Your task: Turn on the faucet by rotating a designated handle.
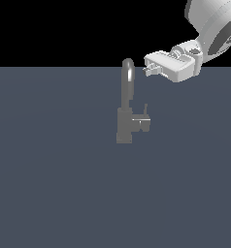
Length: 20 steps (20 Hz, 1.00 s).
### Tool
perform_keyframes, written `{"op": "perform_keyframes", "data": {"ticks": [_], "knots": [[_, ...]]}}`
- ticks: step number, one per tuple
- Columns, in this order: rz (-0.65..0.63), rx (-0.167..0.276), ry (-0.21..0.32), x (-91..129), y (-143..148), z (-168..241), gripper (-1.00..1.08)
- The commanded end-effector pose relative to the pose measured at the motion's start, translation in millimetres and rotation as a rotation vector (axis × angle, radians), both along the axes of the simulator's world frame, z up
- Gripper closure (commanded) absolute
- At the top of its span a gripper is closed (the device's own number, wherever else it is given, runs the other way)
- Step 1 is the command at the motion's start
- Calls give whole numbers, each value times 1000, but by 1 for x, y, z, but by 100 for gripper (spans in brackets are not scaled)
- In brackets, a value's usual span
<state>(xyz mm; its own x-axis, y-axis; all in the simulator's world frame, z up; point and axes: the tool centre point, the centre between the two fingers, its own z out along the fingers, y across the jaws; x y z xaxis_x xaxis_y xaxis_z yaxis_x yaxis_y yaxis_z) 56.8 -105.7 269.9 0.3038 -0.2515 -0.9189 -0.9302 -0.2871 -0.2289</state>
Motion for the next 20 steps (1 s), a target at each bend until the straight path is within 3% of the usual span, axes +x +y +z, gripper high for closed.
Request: {"op": "perform_keyframes", "data": {"ticks": [1, 11, 15, 20], "knots": [[-52, 53, 49, 7, -4, -21, 108], [-235, 235, 222, 20, -10, -98, 108], [-279, 278, 263, 20, -9, -117, 108], [-303, 302, 285, 20, -8, -127, 108]]}}
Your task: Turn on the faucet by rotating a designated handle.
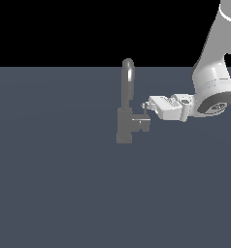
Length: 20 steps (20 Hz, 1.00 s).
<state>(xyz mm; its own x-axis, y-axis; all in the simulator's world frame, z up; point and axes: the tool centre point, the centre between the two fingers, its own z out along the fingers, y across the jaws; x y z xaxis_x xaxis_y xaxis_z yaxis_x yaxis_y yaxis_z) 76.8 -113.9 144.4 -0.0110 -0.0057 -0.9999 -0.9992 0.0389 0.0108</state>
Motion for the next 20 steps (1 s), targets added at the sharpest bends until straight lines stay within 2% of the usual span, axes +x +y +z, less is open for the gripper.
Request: {"op": "perform_keyframes", "data": {"ticks": [1, 5, 20], "knots": [[-7, 6, 5, 0, 0, -2, 108], [-6, 6, 5, 0, 0, -2, 108], [-6, 6, 4, -33, 2, 6, 108]]}}
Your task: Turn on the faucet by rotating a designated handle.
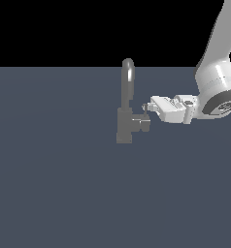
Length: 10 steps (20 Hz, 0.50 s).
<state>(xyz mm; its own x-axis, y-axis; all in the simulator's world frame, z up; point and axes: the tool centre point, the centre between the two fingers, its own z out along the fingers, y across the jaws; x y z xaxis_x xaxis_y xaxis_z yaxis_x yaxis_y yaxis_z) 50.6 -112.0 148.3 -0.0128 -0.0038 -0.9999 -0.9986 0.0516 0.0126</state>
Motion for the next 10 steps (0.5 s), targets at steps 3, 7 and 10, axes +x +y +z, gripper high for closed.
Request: {"op": "perform_keyframes", "data": {"ticks": [3, 7, 10], "knots": [[7, 4, 2, -14, 1, 4, 108], [7, 4, 2, -21, 1, 6, 108], [2, 0, -7, -21, 1, 5, 108]]}}
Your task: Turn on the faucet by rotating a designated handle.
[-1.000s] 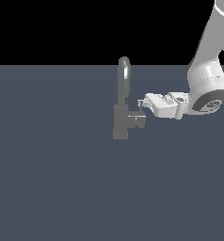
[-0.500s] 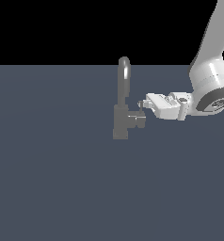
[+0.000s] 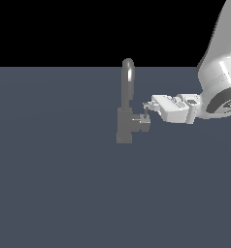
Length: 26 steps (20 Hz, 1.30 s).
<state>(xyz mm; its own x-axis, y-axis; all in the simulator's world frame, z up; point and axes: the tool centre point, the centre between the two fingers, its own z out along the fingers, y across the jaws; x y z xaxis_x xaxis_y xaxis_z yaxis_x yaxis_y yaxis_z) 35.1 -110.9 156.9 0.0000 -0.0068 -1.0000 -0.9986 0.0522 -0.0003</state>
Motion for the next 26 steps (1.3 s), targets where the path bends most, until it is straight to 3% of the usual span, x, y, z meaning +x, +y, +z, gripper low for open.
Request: {"op": "perform_keyframes", "data": {"ticks": [1, 14, 15, 16, 26], "knots": [[2, 3, 6, -9, 0, -5, 108], [7, 7, 15, -55, 2, -28, 108], [7, 7, 15, -55, 2, -28, 108], [5, -1, -18, -42, 2, -13, 108], [7, 8, 15, -69, 3, -82, 108]]}}
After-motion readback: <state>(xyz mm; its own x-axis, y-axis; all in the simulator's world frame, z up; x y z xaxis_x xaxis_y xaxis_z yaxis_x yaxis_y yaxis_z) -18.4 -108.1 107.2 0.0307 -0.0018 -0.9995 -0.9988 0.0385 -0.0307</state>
